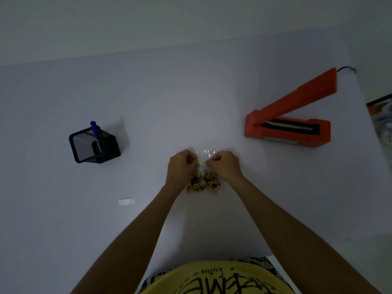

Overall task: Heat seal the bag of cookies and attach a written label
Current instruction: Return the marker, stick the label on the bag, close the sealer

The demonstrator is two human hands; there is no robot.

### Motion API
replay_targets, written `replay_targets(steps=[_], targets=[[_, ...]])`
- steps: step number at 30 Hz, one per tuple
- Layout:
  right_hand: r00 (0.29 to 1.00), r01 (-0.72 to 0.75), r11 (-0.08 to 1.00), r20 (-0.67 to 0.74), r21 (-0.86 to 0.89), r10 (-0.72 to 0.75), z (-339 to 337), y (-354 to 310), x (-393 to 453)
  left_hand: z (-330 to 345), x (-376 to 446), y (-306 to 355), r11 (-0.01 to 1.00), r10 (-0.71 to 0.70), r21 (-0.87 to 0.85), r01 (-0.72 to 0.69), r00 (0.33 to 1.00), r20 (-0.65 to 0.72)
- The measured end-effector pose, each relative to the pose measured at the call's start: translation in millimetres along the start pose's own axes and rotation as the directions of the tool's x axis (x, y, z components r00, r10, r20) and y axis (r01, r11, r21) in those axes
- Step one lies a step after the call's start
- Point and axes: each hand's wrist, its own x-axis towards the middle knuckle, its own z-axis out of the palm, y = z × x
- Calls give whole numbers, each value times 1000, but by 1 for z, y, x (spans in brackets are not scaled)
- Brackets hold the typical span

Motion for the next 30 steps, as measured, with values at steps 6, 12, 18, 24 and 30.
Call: replay_targets(steps=[6,12,18,24,30], targets=[[1000,-9,1000,-16,-4,9,3,0,1,2,-1,0,1000,-2,4,2,1000,-14],[999,-6,1000,-35,-25,5,6,0,1,2,-2,2,1000,-13,26,13,1000,-16],[997,20,1000,-76,-5,-21,6,5,1,4,-3,-2,1000,6,25,-6,1000,-29],[991,57,997,-124,43,-51,12,7,-2,3,0,-4,999,-21,-49,20,1000,-14],[994,67,998,-90,9,-66,8,10,2,4,2,-2,998,-48,-49,47,999,-25]])
